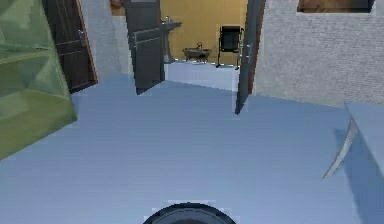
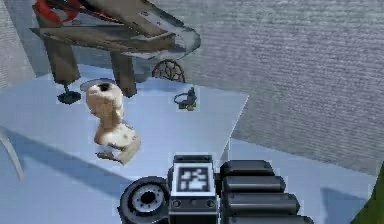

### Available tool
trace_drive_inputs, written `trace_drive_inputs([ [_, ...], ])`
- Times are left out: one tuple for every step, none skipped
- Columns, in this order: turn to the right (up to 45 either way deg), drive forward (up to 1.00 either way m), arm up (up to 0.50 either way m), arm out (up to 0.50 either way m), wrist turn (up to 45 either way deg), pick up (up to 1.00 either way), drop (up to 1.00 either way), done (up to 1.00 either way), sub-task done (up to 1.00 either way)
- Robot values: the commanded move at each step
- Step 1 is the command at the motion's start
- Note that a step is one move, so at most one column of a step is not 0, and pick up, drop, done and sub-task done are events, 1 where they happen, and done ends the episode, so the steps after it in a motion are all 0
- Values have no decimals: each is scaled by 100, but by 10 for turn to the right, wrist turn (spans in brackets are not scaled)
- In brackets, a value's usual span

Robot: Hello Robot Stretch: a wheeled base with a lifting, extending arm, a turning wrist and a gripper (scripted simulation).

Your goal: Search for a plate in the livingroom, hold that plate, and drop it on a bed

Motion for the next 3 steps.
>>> trace_drive_inputs([
  [0, 100, 0, 0, 0, 0, 0, 0, 0],
  [0, 100, 0, 0, 0, 0, 0, 0, 0],
  [30, 0, 0, 0, 0, 0, 0, 0, 0],
])
